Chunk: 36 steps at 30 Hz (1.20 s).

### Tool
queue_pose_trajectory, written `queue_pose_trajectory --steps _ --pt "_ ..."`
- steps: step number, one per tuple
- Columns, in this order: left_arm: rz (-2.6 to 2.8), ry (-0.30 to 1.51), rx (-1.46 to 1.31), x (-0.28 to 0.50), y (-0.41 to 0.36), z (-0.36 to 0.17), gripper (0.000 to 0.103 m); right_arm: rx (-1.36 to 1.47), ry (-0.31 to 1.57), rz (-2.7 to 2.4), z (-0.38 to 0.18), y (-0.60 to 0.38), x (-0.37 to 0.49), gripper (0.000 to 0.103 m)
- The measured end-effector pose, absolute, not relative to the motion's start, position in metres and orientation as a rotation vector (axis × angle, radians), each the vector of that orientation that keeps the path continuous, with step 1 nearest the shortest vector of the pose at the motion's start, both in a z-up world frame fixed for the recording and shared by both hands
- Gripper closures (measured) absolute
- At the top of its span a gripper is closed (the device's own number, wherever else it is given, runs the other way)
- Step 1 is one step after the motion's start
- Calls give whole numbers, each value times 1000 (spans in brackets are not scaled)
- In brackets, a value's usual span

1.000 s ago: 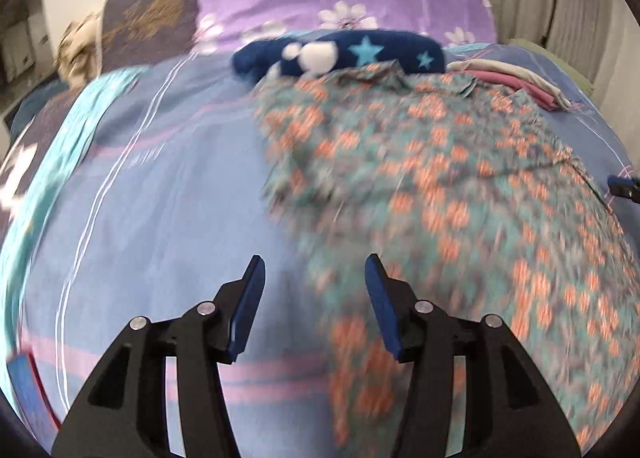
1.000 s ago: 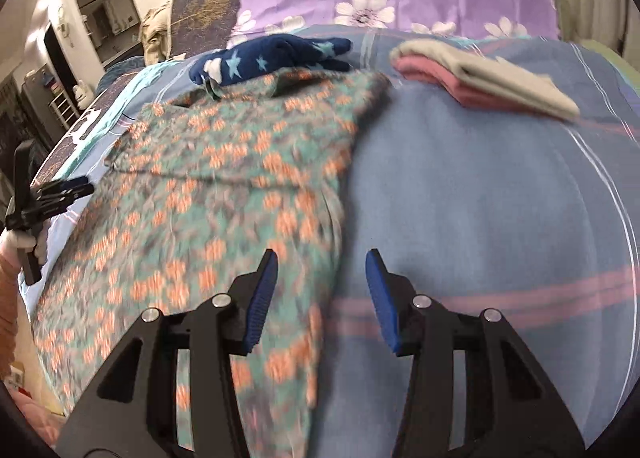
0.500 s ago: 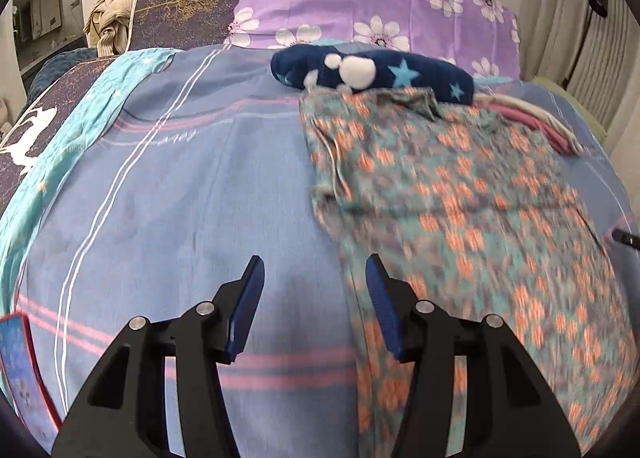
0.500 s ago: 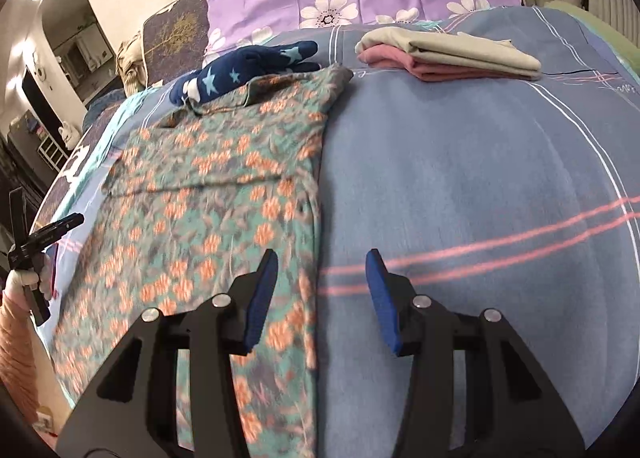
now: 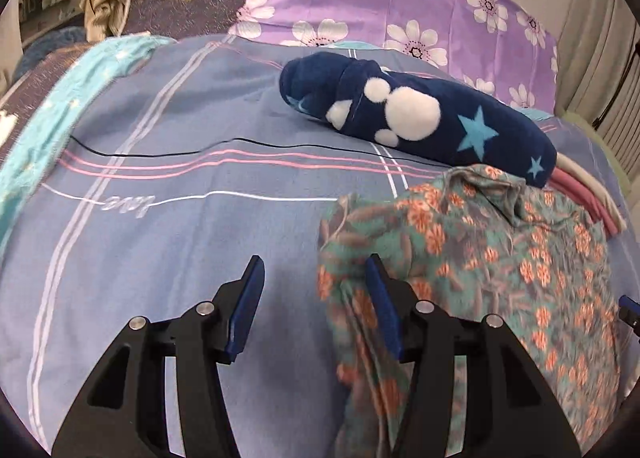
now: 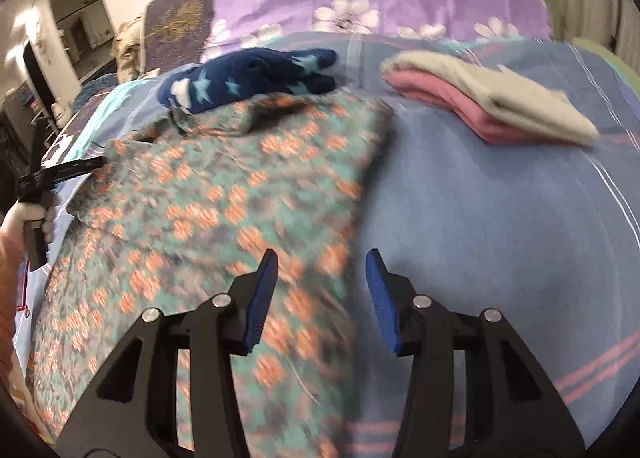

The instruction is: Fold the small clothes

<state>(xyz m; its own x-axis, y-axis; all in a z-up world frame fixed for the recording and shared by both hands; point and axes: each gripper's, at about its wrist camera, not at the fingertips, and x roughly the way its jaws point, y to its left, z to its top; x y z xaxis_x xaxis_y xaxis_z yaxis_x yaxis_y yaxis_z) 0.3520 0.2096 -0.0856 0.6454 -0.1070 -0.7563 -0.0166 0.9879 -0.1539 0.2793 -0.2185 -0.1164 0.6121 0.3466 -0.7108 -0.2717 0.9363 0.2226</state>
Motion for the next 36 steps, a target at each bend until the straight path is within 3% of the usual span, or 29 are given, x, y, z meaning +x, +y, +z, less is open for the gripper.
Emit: queue_pose_trajectory --steps 3,7,11,12,14,17,26,27,28,29,32,34,36 --pt "-98 854 -153 349 205 -95 64 103 842 469 -101 -184 303 67" --pt "-143 805 -155 333 201 -100 66 7 846 566 -82 -114 335 73" --pt "-175 763 -161 327 200 -97 66 33 957 659 -75 -39 385 73" --pt "-184 747 -143 324 195 -96 69 78 1001 689 -74 -20 400 73" --pt "-183 717 -107 319 189 -93 86 142 1039 710 -74 3 416 65" --pt "-180 609 -33 301 178 -80 92 150 1087 723 -76 39 436 60" --pt "-254 545 69 291 159 -73 93 318 1382 712 -115 95 479 53" --pt "-269 541 68 291 158 -73 93 333 1378 704 -118 100 482 56" --pt "-279 539 68 291 158 -73 93 342 1364 709 -118 103 484 72" --pt "-272 541 67 291 158 -73 93 364 1331 734 -117 109 487 76" --pt "-198 566 40 294 166 -75 86 343 1232 755 -114 125 490 75" --pt "-110 597 -24 299 183 -78 74 334 1213 761 -117 129 490 73" --pt "-52 642 -108 305 201 -83 72 337 1170 779 -112 122 484 73"
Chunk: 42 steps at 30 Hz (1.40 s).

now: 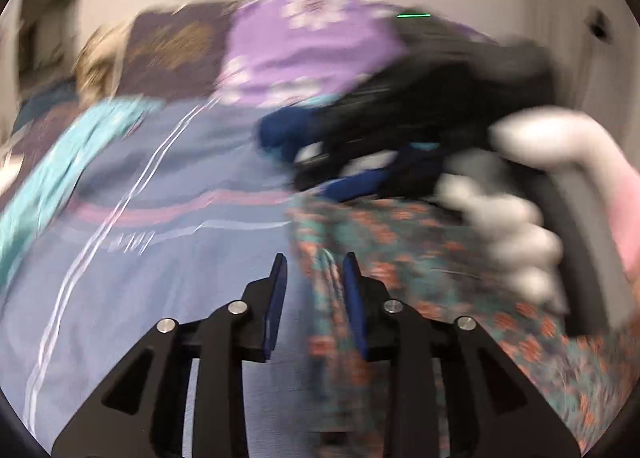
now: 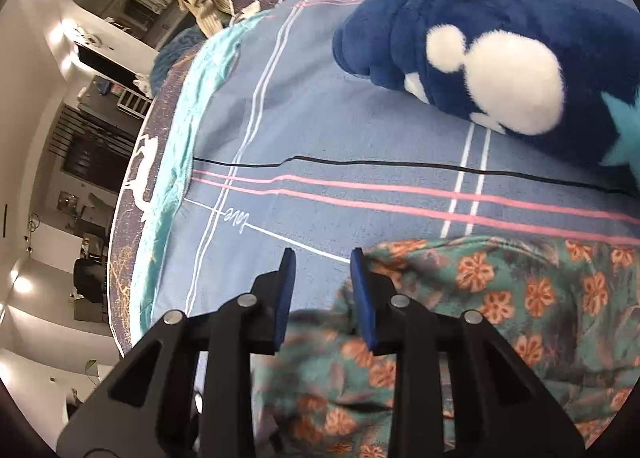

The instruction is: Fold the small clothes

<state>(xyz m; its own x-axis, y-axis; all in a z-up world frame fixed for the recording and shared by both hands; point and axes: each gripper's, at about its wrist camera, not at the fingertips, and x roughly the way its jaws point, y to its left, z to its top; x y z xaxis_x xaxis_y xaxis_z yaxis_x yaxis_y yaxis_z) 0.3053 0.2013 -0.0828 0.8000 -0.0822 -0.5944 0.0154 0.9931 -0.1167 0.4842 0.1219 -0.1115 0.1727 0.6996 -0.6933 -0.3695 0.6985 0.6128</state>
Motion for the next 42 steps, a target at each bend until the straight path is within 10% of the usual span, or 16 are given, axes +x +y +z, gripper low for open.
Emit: queue_pose_trajectory --steps 8,25,30,42 --pt "-39 799 -422 326 257 -116 70 184 1114 808 -95 98 463 65" --pt "-287 657 -185 306 197 -90 71 247 1342 815 -127 143 486 53" --pt "-310 638 -87 302 177 -85 71 68 1262 763 -111 162 478 98" --pt "-50 794 -433 321 254 -116 72 188 1034 843 -78 113 459 94"
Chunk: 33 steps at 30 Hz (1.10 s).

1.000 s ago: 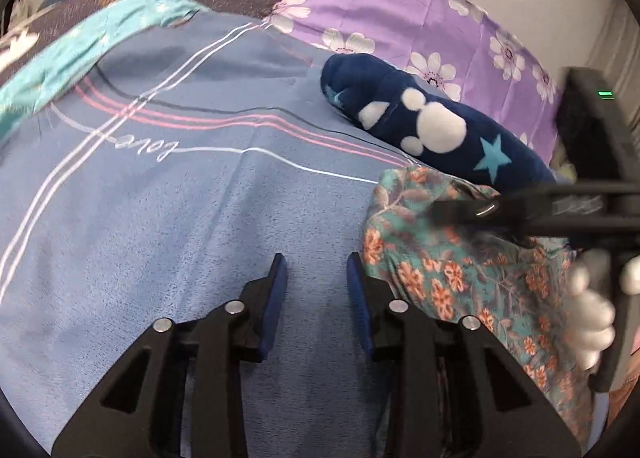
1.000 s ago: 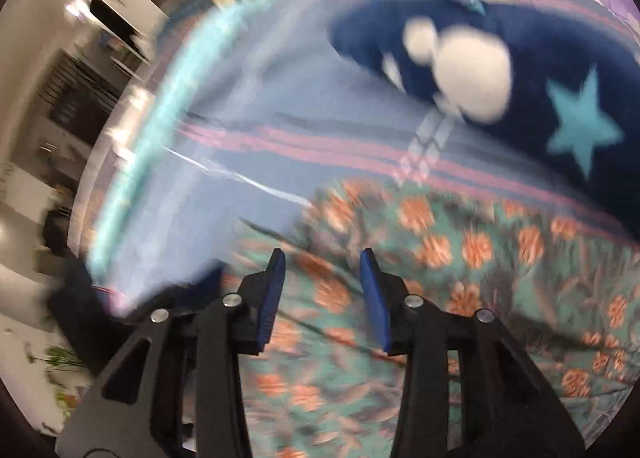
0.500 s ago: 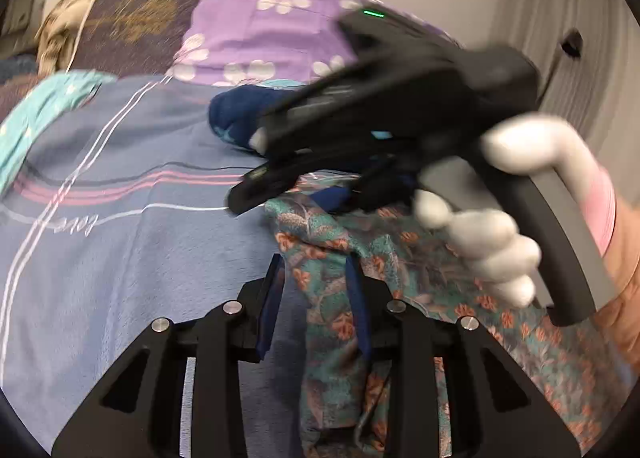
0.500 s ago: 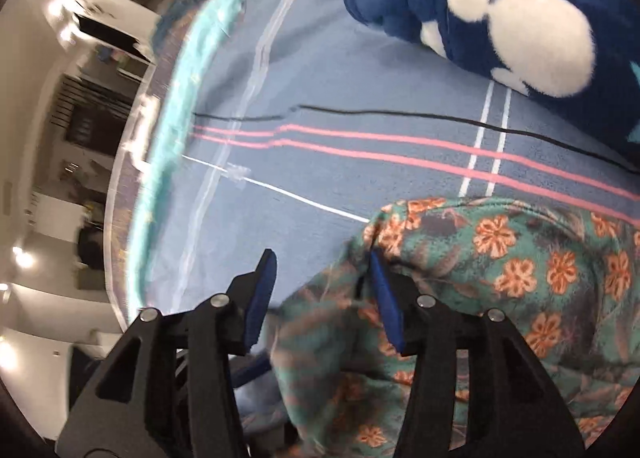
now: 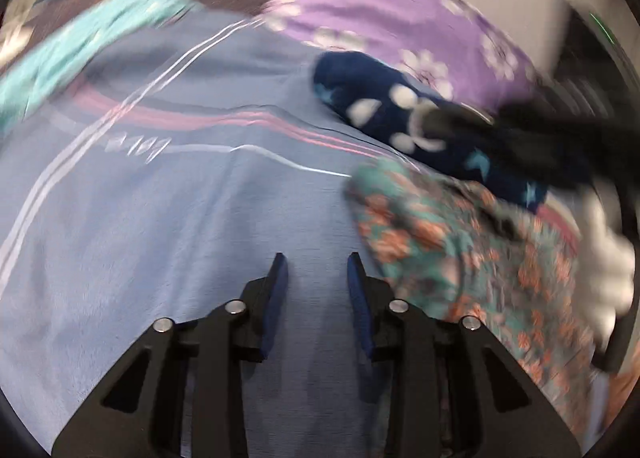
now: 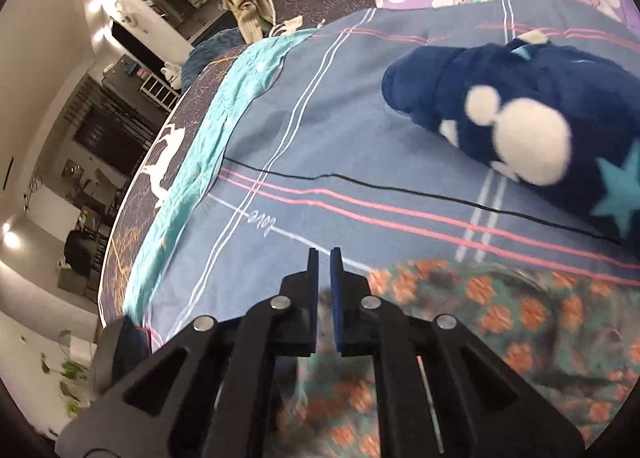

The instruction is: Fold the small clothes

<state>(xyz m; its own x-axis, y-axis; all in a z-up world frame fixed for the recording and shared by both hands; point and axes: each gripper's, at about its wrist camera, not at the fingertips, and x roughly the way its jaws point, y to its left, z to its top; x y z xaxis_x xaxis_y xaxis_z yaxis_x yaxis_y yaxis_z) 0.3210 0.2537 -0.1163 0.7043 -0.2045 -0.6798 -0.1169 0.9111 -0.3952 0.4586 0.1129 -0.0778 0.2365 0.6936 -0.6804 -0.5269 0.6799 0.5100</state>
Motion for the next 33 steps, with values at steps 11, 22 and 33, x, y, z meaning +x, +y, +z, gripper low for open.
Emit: queue_pose_trajectory --steps 11,22,33 --pt "-407 523 -331 283 199 -60 75 74 1005 606 -110 -64 383 79" --pt "-89 807 -119 315 180 -100 96 171 909 630 -152 -101 377 82" --pt "-305 809 -66 336 123 -45 95 124 883 543 -112 -124 386 65"
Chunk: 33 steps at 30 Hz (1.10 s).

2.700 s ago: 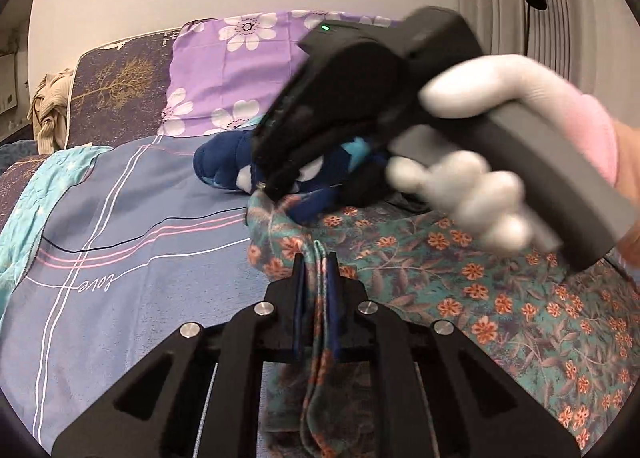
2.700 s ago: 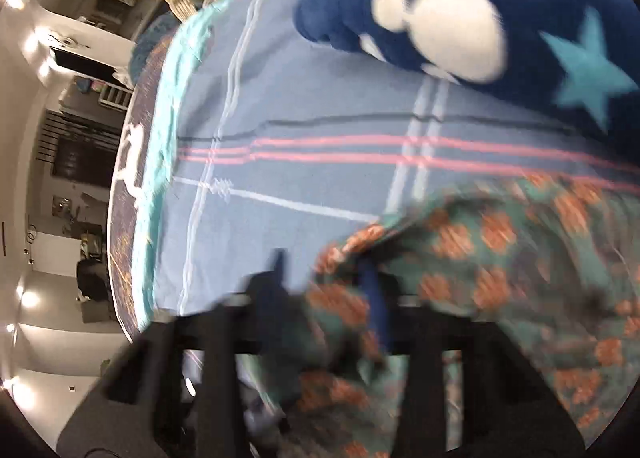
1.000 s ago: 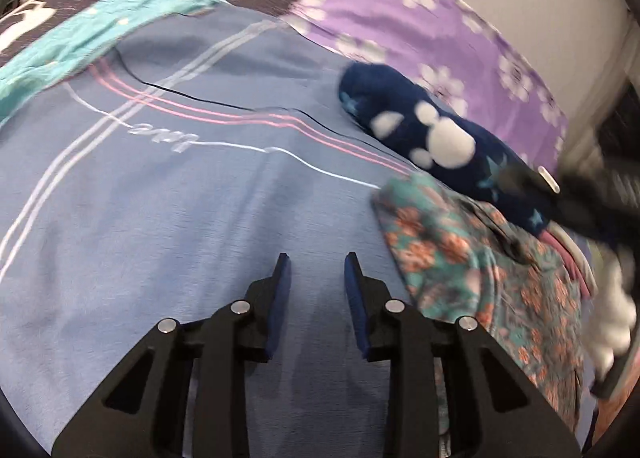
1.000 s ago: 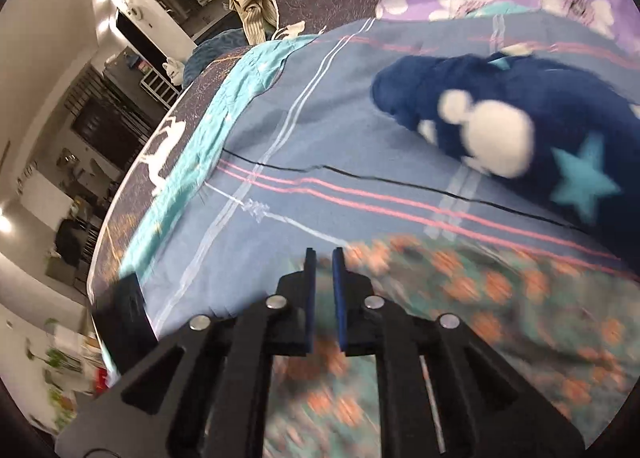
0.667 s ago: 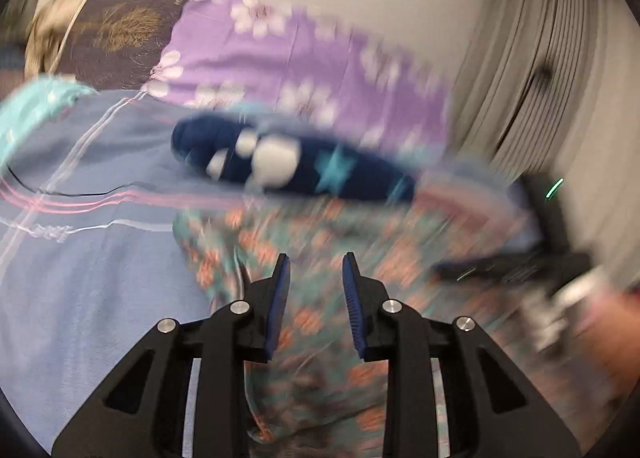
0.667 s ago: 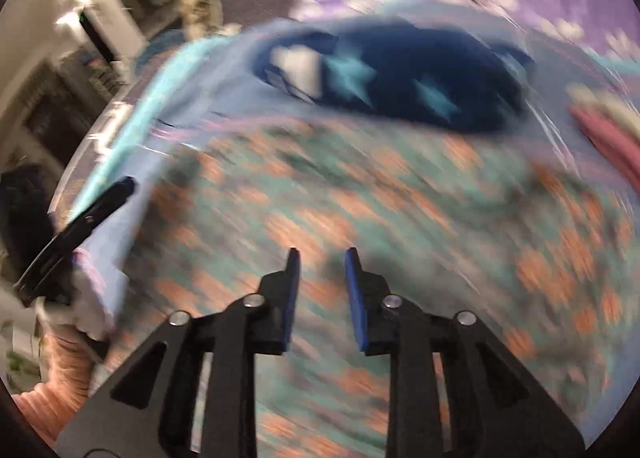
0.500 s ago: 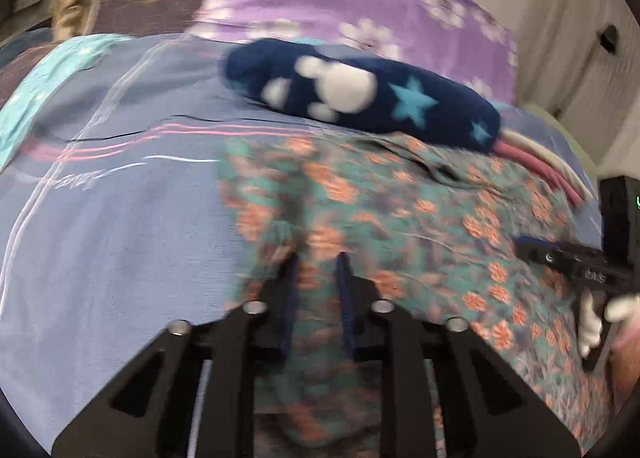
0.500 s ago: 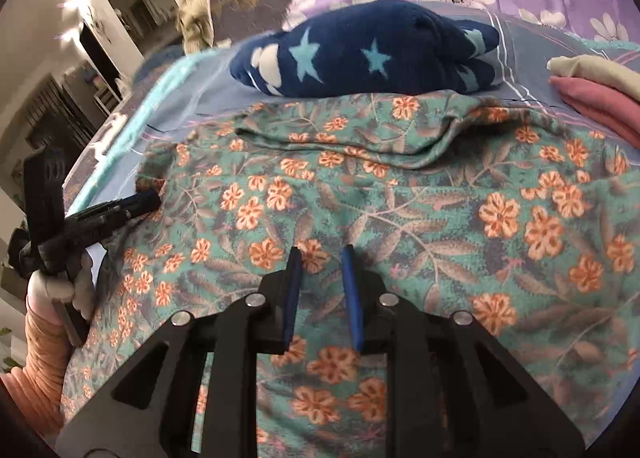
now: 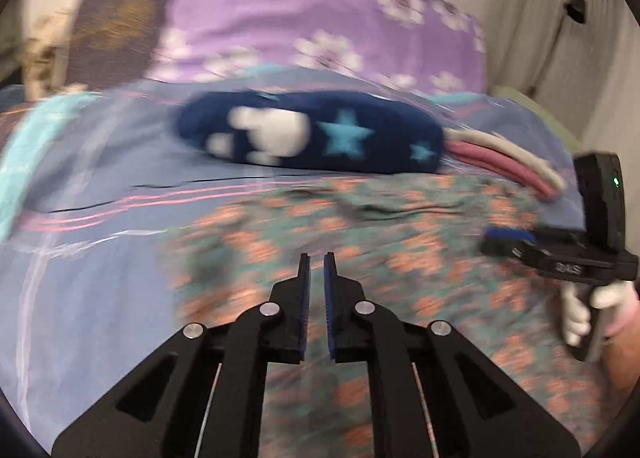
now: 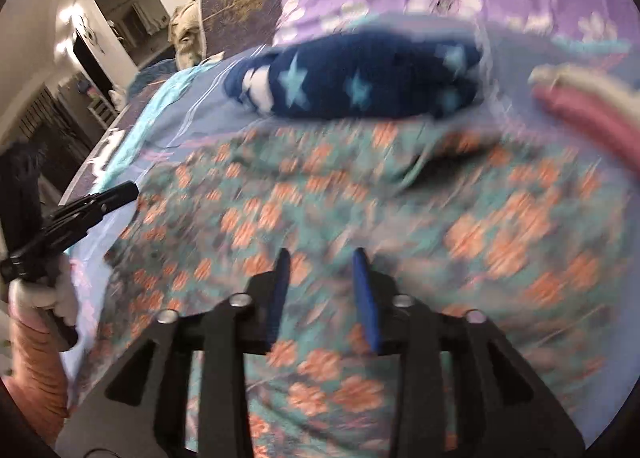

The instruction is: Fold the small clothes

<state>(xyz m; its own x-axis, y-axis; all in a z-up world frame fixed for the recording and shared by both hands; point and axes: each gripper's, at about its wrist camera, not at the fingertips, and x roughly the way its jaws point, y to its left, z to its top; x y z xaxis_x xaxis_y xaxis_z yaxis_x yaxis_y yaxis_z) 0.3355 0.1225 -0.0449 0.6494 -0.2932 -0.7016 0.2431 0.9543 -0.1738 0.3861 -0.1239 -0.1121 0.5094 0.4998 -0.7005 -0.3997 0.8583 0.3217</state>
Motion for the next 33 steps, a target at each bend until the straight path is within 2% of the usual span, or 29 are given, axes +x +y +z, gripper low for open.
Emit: queue_pose_trajectory --steps 6,8,12,16,24,27,31,33 --pt "-380 1054 -138 424 75 -91 85 181 1006 472 -125 -134 441 64" --pt "-377 1029 -186 442 71 -92 85 367 985 501 -127 -148 464 64" --pt "-384 868 -407 465 92 -69 84 837 771 525 -117 -203 487 64" --pt "-296 778 -362 462 109 -57 76 739 748 481 -106 -214 482 61" --pt "-328 770 -192 389 111 -53 74 452 768 485 -97 -226 386 59" --pt "-377 745 -51 327 104 -45 59 369 771 472 -98 -240 337 58" --pt "-380 728 37 248 121 -48 48 315 788 434 -109 -258 257 56" --pt "-363 747 13 217 138 -56 48 304 809 393 -117 -268 222 56"
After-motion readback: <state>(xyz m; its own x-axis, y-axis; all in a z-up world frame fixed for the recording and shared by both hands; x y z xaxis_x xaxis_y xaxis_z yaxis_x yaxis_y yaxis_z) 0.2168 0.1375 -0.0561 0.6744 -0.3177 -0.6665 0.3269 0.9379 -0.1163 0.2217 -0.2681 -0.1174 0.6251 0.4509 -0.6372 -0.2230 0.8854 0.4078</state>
